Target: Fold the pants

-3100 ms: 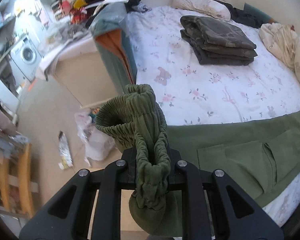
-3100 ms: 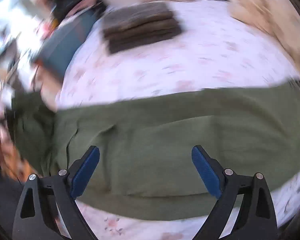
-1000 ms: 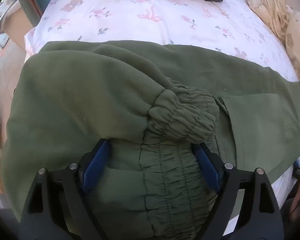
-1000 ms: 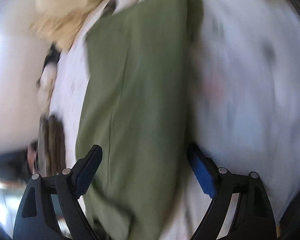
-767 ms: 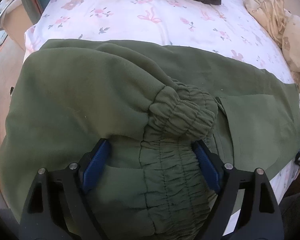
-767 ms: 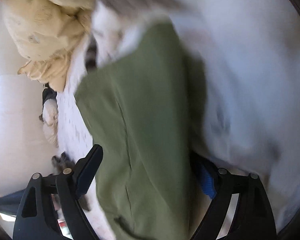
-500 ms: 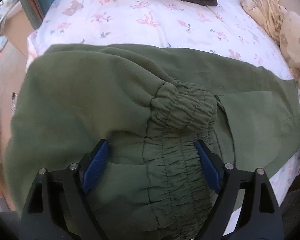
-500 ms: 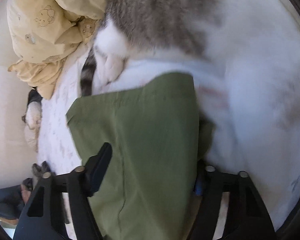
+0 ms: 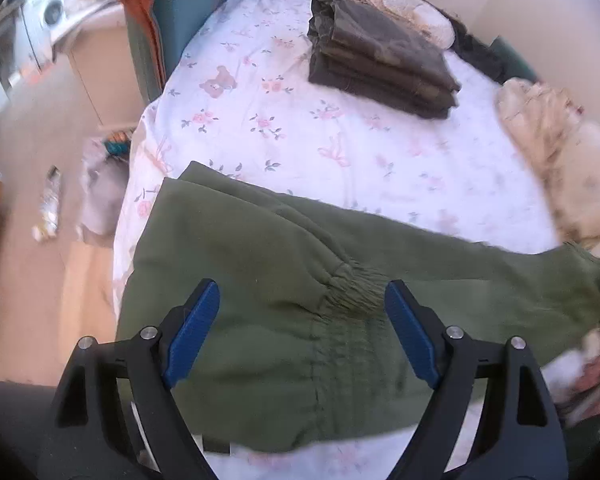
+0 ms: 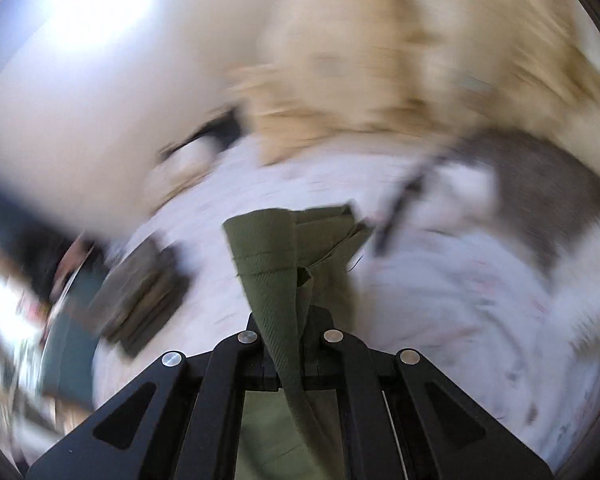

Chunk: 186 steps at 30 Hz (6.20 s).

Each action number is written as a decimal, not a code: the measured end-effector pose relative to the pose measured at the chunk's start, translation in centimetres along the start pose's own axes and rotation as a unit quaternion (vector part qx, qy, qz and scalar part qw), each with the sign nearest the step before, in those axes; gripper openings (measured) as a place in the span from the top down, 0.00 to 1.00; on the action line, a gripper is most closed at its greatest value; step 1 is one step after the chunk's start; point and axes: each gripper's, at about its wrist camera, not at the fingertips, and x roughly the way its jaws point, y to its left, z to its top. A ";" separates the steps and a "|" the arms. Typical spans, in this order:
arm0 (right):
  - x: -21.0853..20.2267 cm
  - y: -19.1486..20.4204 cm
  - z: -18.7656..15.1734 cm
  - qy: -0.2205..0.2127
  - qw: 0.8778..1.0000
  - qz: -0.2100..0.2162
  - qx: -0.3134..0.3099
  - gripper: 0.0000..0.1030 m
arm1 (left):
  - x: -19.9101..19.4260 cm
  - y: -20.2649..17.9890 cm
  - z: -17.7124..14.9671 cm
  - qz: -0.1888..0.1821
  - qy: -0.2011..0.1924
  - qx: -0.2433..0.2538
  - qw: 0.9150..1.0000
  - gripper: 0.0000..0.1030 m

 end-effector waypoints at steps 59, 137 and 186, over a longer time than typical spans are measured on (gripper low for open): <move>10.6 0.2 -18.8 0.302 0.934 -0.033 0.190 0.52 | 3.7 -2.6 -3.3 0.002 0.077 0.054 0.996 0.20; 10.2 15.3 -27.3 0.416 0.886 0.203 0.003 0.34 | 8.1 3.4 -0.2 0.092 0.177 0.281 0.939 0.60; 15.7 5.5 -17.4 0.387 0.902 0.139 0.131 0.09 | 17.7 -3.9 6.0 -0.089 0.151 0.258 0.950 0.16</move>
